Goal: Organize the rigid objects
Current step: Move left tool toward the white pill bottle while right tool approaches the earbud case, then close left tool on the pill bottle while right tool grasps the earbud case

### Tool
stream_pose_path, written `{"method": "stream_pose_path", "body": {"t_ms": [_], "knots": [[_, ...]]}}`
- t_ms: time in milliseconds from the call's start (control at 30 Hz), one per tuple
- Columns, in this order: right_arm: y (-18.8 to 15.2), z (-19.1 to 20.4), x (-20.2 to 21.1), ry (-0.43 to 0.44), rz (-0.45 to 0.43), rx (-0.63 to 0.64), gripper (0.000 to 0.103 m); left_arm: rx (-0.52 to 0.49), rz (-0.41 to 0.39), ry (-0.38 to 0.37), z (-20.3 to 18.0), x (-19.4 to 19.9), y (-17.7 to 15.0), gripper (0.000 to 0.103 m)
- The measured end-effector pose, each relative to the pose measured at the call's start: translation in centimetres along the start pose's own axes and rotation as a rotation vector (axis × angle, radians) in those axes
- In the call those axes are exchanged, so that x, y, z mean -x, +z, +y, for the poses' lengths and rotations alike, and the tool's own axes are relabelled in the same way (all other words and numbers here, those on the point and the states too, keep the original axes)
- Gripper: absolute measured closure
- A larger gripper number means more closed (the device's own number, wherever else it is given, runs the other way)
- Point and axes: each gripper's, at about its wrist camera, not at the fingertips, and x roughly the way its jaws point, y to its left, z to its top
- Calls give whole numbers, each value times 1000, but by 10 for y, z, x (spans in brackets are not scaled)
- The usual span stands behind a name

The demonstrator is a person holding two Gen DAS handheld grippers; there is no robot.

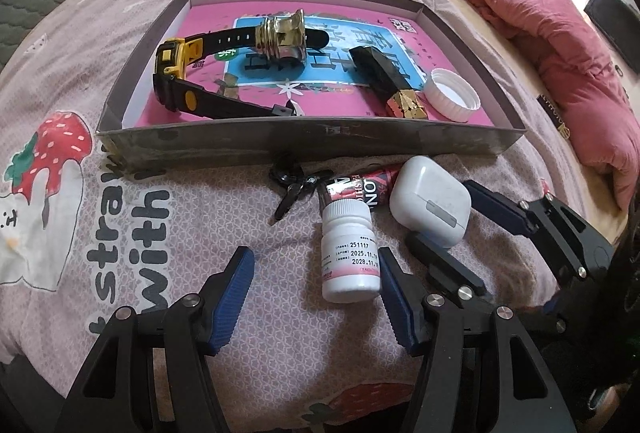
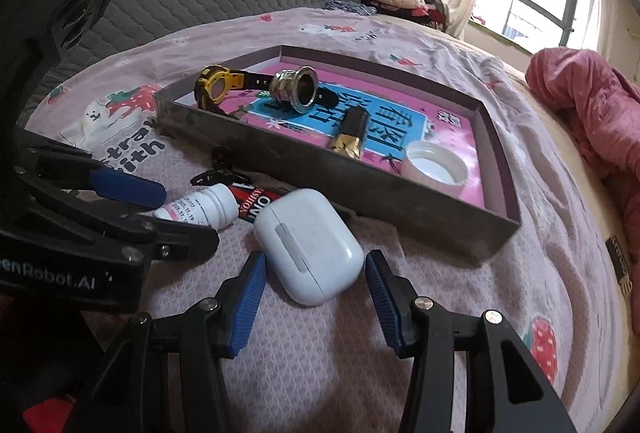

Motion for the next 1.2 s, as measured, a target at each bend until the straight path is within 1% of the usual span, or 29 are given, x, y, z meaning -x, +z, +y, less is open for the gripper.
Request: {"method": "stream_pose_path", "body": {"t_ms": [67, 167, 533, 567, 633, 667, 733, 800, 900, 1000, 1200], "knots": [[1, -2, -4, -5, -9, -1, 44, 2, 0, 0, 0, -1, 0, 39], [2, -7, -9, 11, -15, -18, 41, 4, 0, -2, 1, -2, 1, 39], [6, -11, -20, 30, -15, -23, 41, -7, -2, 9, -2, -9, 7, 39], [6, -11, -20, 36, -15, -25, 42, -7, -4, 8, -2, -10, 8, 40], [5, -10, -18, 43, -22, -18, 52, -13, -7, 14, -3, -11, 9, 41], [5, -9, -17, 39, -23, -11, 55, -20, -11, 22, -4, -11, 9, 43], [5, -6, -17, 31, -25, 5, 55, -31, -19, 35, -6, -11, 10, 48], [5, -7, -16, 39, -26, 1, 55, -33, -27, 46, -8, -11, 11, 62], [5, -9, -15, 52, -27, -10, 55, -25, -29, 36, -6, -10, 12, 70], [5, -11, -13, 57, -31, -17, 56, -29, -29, 25, -6, -9, 12, 75], [4, -15, -8, 61, -38, -33, 56, -13, -25, -5, -3, -5, 9, 76]]}}
